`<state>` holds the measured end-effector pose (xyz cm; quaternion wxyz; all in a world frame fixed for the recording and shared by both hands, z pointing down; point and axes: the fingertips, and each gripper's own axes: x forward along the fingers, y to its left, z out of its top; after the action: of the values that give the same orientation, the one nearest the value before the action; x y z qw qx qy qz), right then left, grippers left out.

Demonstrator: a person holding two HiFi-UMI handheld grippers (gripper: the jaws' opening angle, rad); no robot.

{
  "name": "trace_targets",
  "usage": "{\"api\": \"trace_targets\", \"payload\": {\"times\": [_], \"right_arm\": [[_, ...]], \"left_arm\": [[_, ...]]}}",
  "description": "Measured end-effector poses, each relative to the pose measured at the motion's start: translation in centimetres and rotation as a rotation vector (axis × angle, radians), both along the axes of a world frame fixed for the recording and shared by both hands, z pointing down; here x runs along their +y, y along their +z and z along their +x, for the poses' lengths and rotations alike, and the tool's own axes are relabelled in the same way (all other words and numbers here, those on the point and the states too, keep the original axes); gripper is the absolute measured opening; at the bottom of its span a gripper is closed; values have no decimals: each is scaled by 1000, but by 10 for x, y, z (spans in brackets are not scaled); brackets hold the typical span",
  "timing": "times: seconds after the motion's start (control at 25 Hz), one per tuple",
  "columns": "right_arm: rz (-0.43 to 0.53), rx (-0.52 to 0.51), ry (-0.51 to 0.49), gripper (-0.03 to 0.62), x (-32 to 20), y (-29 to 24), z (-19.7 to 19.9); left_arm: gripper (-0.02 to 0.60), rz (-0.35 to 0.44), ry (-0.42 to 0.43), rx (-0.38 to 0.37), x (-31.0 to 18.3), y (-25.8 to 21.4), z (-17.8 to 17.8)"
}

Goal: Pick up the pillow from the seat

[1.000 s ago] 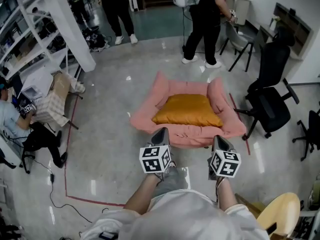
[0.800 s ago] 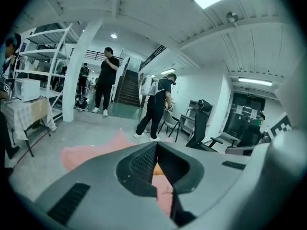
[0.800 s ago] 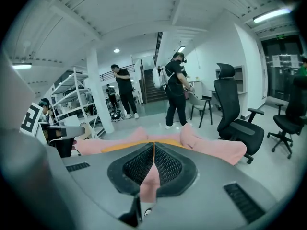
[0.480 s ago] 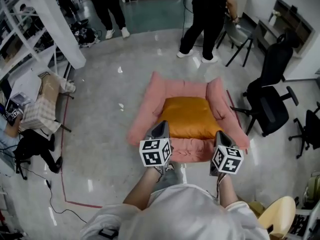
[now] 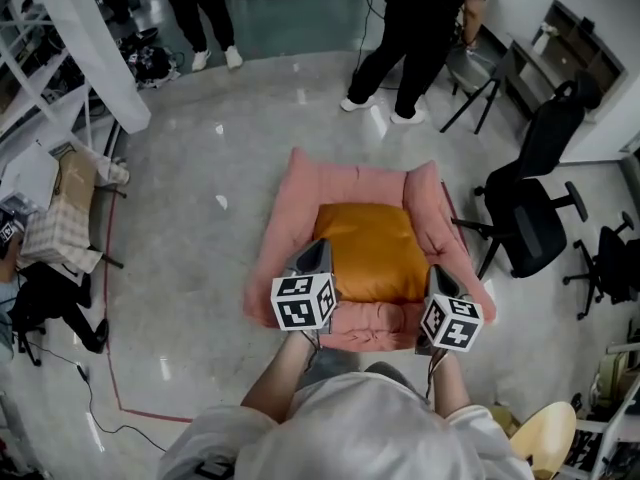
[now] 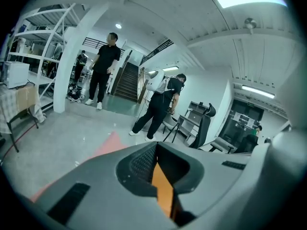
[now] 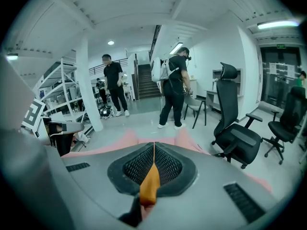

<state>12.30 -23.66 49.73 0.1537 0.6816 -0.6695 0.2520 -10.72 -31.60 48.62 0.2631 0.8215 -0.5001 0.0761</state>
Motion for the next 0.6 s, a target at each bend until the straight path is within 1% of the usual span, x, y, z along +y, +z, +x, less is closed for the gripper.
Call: {"api": "trace_targets", "payload": {"times": [0.24, 0.36, 0.48, 0.6], "right_arm": [[-39, -35, -13, 29, -19, 17, 5], [-43, -63, -41, 29, -37, 26, 9], [-54, -71, -71, 29, -55, 29, 10], [-39, -74, -103, 29, -74, 23, 10]], "left_arm": [[8, -34, 10, -32, -12, 12, 8], [8, -55, -3, -51, -24, 23, 15], [8, -75, -13, -53, -32, 24, 19], [8, -67, -5, -60, -44, 19, 19]]}}
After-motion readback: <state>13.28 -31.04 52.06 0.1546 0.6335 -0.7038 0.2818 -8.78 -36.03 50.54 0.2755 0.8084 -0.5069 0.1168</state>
